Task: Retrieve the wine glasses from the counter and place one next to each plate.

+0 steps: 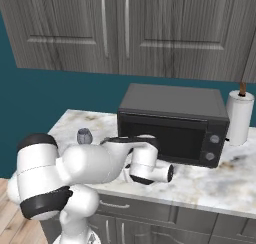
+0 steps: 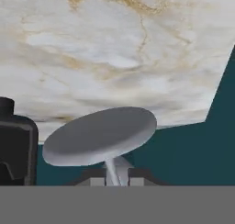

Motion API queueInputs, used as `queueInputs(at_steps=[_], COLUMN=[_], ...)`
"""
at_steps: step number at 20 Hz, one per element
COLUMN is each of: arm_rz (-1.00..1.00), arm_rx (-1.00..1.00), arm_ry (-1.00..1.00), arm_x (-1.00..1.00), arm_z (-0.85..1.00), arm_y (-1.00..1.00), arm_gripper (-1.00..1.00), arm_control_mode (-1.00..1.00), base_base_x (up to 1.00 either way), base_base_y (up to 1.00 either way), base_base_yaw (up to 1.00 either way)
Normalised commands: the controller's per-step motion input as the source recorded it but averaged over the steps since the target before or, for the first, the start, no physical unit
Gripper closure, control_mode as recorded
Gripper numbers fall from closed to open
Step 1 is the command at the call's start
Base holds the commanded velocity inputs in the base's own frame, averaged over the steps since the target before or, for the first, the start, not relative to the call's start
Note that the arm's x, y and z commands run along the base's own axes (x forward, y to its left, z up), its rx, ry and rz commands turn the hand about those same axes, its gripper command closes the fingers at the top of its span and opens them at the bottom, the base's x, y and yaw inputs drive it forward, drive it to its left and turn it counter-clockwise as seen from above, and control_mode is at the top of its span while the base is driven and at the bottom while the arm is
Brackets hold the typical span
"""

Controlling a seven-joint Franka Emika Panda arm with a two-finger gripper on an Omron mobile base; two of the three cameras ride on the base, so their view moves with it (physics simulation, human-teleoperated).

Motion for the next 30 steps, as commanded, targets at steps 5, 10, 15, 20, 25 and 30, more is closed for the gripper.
queueInputs(at_steps=[5, 10, 15, 20, 25, 30], arm_rz=[0.0, 0.0, 0.0, 0.0, 0.0, 0.0], arm_rx=[0.11, 0.18, 0.19, 0.17, 0.12, 0.0], arm_ry=[-0.08, -0.04, -0.07, -0.13, -0.18, -0.07], arm_x=[-0.47, -0.46, -0.42, -0.47, -0.61, -0.66], arm_z=[0.78, 0.85, 0.92, 0.93, 0.85, 0.83], arm_y=[0.0, 0.0, 0.0, 0.02, 0.08, 0.05], arm_gripper=[1.0, 1.0, 1.0, 1.0, 1.0, 1.0], arm_control_mode=[-1.0, -1.0, -1.0, -1.0, -1.0, -1.0], base_base_x=[0.0, 0.0, 0.0, 0.0, 0.0, 0.0], base_base_y=[0.0, 0.0, 0.0, 0.0, 0.0, 0.0], base_base_yaw=[0.0, 0.0, 0.0, 0.0, 0.0, 0.0])
